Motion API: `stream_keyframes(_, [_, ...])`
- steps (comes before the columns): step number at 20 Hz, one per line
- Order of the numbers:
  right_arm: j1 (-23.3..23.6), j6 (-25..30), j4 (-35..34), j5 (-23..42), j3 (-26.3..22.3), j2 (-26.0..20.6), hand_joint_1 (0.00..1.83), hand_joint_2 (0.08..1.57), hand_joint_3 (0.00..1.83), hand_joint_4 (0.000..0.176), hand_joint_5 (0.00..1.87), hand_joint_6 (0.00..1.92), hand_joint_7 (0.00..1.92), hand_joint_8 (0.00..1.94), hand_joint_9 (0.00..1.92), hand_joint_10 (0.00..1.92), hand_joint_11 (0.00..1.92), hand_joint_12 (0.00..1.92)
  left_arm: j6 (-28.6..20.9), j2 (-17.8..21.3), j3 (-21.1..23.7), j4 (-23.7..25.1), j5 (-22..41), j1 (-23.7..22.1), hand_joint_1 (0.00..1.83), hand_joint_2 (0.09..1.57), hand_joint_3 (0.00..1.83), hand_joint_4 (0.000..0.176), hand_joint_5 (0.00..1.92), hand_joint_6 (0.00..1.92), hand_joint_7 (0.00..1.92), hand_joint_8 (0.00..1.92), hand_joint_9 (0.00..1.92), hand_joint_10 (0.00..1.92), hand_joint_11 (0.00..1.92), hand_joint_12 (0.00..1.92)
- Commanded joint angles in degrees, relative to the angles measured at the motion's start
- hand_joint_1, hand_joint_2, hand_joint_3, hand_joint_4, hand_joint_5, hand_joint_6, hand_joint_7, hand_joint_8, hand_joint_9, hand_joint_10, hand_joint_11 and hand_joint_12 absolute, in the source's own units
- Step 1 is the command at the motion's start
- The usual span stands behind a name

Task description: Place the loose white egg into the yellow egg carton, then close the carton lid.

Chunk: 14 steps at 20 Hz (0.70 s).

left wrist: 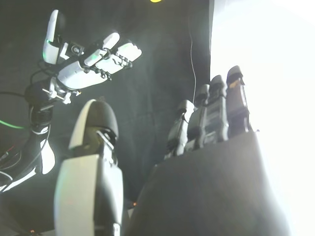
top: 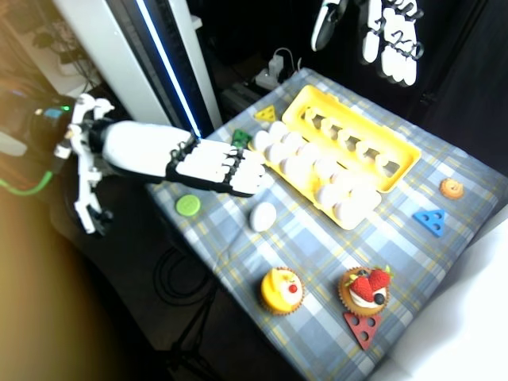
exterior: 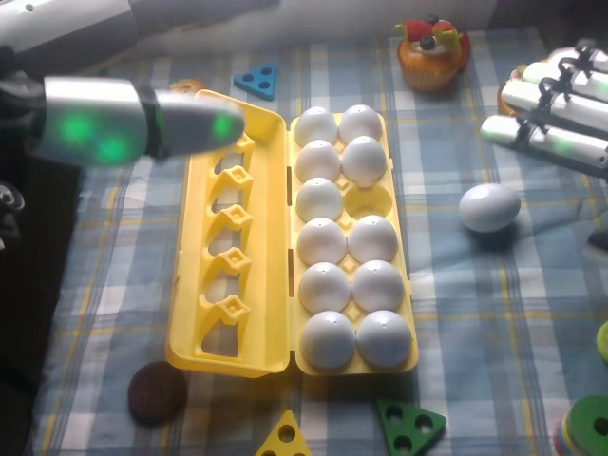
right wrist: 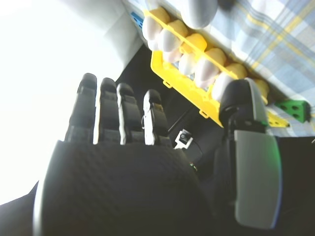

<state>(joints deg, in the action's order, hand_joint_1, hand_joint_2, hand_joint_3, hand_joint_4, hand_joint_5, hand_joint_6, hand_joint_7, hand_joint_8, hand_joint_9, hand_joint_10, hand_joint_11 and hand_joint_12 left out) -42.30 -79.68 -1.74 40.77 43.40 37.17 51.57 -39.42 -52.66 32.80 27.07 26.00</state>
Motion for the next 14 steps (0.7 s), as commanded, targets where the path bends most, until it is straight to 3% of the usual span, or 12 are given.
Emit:
stream_keyframes(1, [1.0, 0.0, -0.2, 6.4, 0.4, 0.0, 0.78, 1.22, 0.02, 0.0, 0.0, 0.0, 0.08, 0.01, 0.1, 0.03, 0.0, 0.68, -0.4, 0.1, 0.3, -1.7, 6.1, -0.9, 0.4, 1.34, 0.01, 0.0, 0.18, 0.02, 0.1, 0.0, 0.06, 0.14, 0.0, 1.34])
stream_keyframes(2, [1.2, 0.1, -0.2, 6.3, 0.7, 0.3, 0.77, 1.22, 0.01, 0.0, 0.0, 0.0, 0.1, 0.01, 0.11, 0.04, 0.0, 0.84, -0.4, 0.1, 0.3, -1.8, 6.2, -0.9, 0.42, 1.34, 0.0, 0.0, 0.19, 0.02, 0.1, 0.0, 0.07, 0.13, 0.0, 1.32])
stream_keyframes(3, [1.5, 0.4, -0.2, 6.0, 1.1, 0.9, 0.76, 1.22, 0.01, 0.0, 0.0, 0.0, 0.1, 0.01, 0.12, 0.05, 0.0, 0.87, -0.4, 0.2, 0.3, -1.8, 6.2, -0.9, 0.41, 1.34, 0.0, 0.0, 0.19, 0.02, 0.11, 0.0, 0.08, 0.13, 0.0, 1.32])
stream_keyframes(5, [2.7, 1.9, -0.2, 4.8, 2.6, 2.7, 0.88, 1.2, 0.0, 0.0, 0.0, 0.0, 0.15, 0.02, 0.18, 0.1, 0.0, 1.09, -0.5, 0.3, 0.3, -2.1, 6.2, -0.7, 0.47, 1.33, 0.0, 0.0, 0.2, 0.01, 0.12, 0.01, 0.1, 0.14, 0.0, 1.33])
stream_keyframes(7, [3.5, 2.8, -0.2, 3.9, 3.9, 4.3, 0.98, 1.18, 0.0, 0.0, 0.01, 0.01, 0.16, 0.01, 0.15, 0.16, 0.0, 1.01, -0.5, 0.3, 0.3, -2.3, 6.4, -0.6, 0.5, 1.32, 0.0, 0.0, 0.23, 0.01, 0.16, 0.01, 0.13, 0.13, 0.0, 1.34])
stream_keyframes(8, [3.9, 3.4, -0.2, 3.2, 4.7, 5.4, 1.0, 1.18, 0.0, 0.0, 0.02, 0.01, 0.18, 0.01, 0.08, 0.35, 0.0, 1.02, -0.5, 0.3, 0.3, -2.4, 6.6, -0.5, 0.49, 1.32, 0.0, 0.0, 0.23, 0.01, 0.16, 0.0, 0.13, 0.12, 0.0, 1.35])
stream_keyframes(10, [4.4, 4.6, -0.2, 2.3, 6.1, 7.2, 0.99, 1.18, 0.0, 0.0, 0.04, 0.02, 0.22, 0.03, 0.01, 0.66, 0.0, 1.39, -0.5, 0.3, 0.3, -2.5, 6.6, -0.5, 0.41, 1.35, 0.0, 0.011, 0.19, 0.0, 0.13, 0.0, 0.1, 0.08, 0.0, 1.23])
stream_keyframes(11, [4.5, 5.1, -0.2, 2.1, 6.7, 7.9, 0.9, 1.2, 0.01, 0.0, 0.03, 0.01, 0.24, 0.04, 0.0, 0.81, 0.0, 1.53, -0.5, 0.3, 0.3, -2.6, 6.6, -0.4, 0.43, 1.34, 0.0, 0.005, 0.21, 0.01, 0.14, 0.0, 0.11, 0.08, 0.0, 1.19])
stream_keyframes(12, [4.6, 6.2, -0.2, 1.6, 7.8, 9.2, 0.92, 1.19, 0.0, 0.0, 0.03, 0.04, 0.1, 0.54, 0.0, 0.98, 0.0, 1.67, -0.5, 0.3, 0.3, -2.6, 6.6, -0.4, 0.4, 1.36, 0.0, 0.012, 0.19, 0.0, 0.13, 0.0, 0.1, 0.06, 0.0, 1.12])
stream_keyframes(14, [4.8, 6.8, -0.2, 1.0, 8.7, 10.5, 0.94, 1.16, 0.0, 0.0, 0.0, 0.17, 0.0, 0.97, 0.0, 1.16, 0.0, 1.88, -0.5, 0.3, 0.4, -2.6, 6.6, -0.4, 0.39, 1.36, 0.0, 0.004, 0.2, 0.0, 0.14, 0.0, 0.12, 0.05, 0.0, 1.2])
